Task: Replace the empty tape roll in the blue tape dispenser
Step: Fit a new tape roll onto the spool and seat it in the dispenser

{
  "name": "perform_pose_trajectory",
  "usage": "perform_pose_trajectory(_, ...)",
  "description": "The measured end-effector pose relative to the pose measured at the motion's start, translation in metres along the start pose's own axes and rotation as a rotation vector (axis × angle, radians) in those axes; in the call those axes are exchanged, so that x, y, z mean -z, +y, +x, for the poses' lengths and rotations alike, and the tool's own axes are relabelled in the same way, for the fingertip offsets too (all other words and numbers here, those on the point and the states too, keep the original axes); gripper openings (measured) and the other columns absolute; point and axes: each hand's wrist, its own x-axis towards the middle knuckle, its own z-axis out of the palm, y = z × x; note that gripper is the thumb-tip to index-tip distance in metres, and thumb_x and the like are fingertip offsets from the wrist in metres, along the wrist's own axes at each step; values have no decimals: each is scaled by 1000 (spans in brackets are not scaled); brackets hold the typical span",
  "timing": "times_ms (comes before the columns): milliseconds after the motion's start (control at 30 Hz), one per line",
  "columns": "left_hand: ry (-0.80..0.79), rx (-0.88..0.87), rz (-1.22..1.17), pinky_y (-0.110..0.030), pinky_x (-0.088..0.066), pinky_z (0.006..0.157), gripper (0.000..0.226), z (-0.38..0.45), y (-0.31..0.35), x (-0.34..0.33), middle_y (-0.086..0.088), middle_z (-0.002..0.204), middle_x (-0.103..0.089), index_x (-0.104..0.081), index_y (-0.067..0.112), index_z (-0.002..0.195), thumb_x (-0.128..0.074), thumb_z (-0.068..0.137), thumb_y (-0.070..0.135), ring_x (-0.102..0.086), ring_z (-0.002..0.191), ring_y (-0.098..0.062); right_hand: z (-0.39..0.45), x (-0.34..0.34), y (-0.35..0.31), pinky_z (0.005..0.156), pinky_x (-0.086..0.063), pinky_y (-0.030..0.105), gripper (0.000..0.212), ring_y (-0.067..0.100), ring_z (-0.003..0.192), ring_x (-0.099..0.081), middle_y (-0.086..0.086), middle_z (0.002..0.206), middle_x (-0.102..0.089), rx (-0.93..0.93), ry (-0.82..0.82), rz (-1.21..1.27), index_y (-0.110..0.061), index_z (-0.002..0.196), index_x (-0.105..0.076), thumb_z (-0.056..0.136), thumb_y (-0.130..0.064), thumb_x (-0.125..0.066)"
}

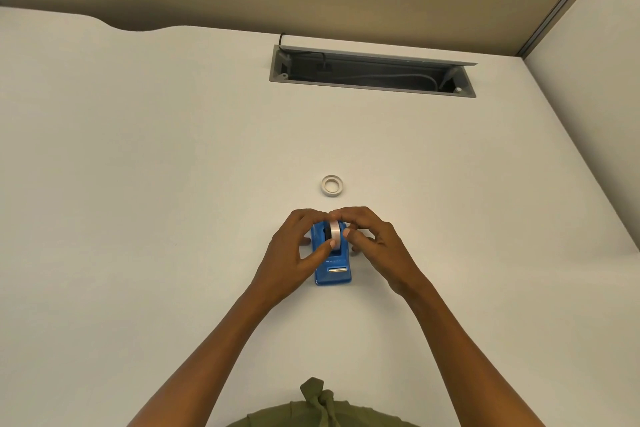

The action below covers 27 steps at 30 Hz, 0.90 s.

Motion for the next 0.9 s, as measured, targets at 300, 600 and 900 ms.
perform_pose_trajectory(300,-15,12,8,-20,-51,84,30,0,0,0,20,112,-51,-51,40,115,-59,85,36,-52,105,2,-3,1,1,72,-52,19,30,10,93,-58,-12,119,-61,4,-16,43,-25,117,-60,90,-18,-48)
perform_pose_trajectory(600,-3,37,7,-20,-51,83,36,0,3,0,3,118,-54,-57,18,120,-64,85,27,-55,104,-10,-2,0,4,79,-50,19,20,3,106,-57,-11,119,-61,61,-10,-3,-21,104,-68,89,-16,-56)
perform_pose_trajectory(900,-8,41,3,-27,-53,85,42,0,3,1,-4,121,-55,-57,15,121,-69,82,23,-55,107,-15,1,-1,4,72,-54,27,20,8,94,-58,-15,112,-62,63,8,-29,-28,99,-67,81,-20,-71)
